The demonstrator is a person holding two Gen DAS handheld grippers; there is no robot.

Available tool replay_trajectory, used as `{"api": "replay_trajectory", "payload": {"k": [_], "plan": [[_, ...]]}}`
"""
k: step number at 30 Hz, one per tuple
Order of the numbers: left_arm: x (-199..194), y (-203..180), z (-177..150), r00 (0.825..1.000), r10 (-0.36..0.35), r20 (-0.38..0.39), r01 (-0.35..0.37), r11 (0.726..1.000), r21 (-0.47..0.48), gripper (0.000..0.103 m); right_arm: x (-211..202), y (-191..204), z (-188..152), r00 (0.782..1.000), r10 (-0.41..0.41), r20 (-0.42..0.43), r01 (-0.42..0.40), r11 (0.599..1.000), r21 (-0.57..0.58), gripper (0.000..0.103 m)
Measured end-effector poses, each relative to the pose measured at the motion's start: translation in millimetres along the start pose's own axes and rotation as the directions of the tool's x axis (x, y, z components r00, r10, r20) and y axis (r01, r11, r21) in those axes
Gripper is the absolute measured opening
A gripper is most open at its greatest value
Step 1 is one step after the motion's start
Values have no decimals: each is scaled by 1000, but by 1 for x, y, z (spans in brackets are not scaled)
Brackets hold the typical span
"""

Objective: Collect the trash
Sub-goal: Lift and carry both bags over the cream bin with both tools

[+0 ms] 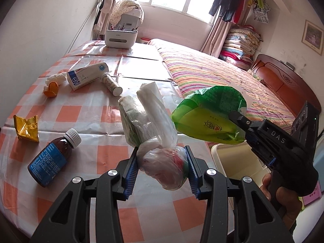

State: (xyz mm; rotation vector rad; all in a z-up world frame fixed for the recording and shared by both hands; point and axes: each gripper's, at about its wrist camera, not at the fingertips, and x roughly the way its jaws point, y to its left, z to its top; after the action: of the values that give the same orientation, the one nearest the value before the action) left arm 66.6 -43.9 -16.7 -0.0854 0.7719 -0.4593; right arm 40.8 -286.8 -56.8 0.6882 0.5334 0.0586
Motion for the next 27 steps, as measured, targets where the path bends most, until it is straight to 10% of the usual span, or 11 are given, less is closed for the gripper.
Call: {"api": "replay_trajectory", "payload": {"k": [14,27], "plan": [[7,-44,-4,999,-38,-34,40,997,66,42,-49,-34,4,988,-115,104,113,993,18,25],[17,-87,-11,995,-74,-71,84,987,136,42,-86,-49,2,917,-334,216,350,936,-38,25]]}}
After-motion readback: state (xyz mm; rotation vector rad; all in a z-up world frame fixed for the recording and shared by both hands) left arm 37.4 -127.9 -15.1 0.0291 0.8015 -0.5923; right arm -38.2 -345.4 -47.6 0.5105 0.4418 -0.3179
